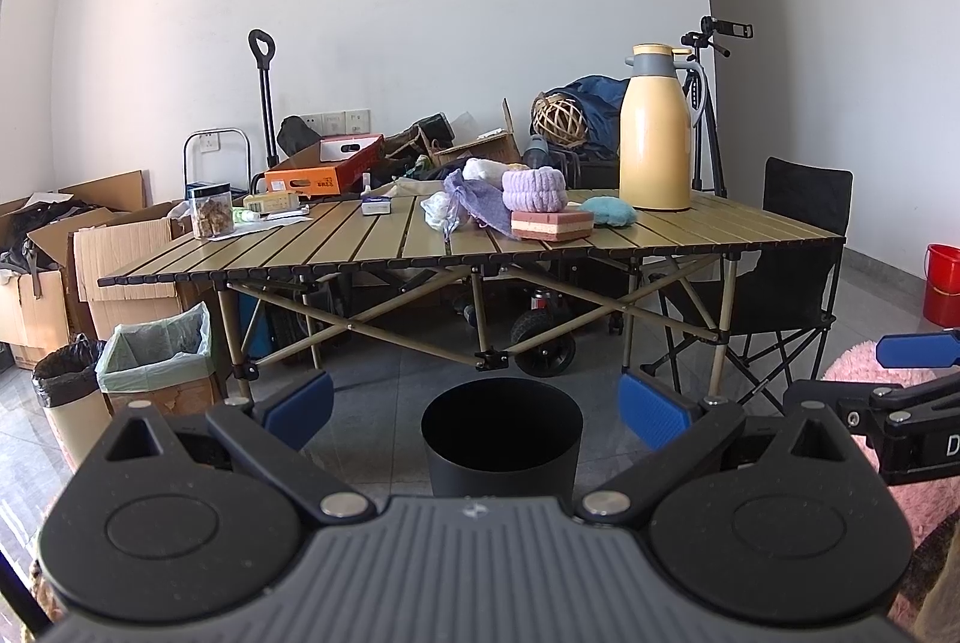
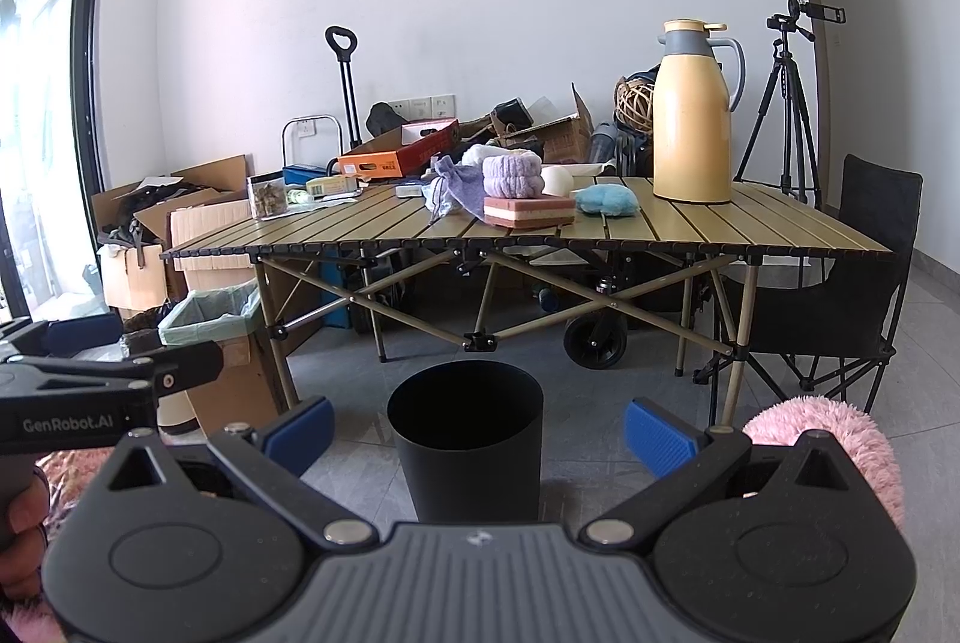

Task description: Collect trash

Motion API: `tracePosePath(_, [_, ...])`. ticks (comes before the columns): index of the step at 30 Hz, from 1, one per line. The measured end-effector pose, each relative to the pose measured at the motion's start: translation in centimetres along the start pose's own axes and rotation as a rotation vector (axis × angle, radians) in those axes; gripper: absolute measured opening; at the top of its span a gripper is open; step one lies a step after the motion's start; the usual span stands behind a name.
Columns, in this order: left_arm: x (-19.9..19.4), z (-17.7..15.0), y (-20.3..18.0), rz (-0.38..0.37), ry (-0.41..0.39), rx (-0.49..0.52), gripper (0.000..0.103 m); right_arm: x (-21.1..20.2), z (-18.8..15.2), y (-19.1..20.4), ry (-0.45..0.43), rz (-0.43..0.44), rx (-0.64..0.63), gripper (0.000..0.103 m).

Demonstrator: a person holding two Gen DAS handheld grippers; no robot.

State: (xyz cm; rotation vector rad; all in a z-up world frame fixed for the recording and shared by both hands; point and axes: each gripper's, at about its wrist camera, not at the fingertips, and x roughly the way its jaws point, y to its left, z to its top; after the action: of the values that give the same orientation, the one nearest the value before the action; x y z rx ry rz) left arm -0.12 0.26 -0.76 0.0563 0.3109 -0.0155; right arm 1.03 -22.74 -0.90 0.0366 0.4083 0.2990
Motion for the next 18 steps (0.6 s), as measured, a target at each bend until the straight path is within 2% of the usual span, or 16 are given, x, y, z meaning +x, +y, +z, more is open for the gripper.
tracePosePath(18, [0.19,-0.38,-0.08,0.0,0.012,-0.001,0.103,-0.08,0.06,-0.15,0.005,-0.001,0.002,0.103])
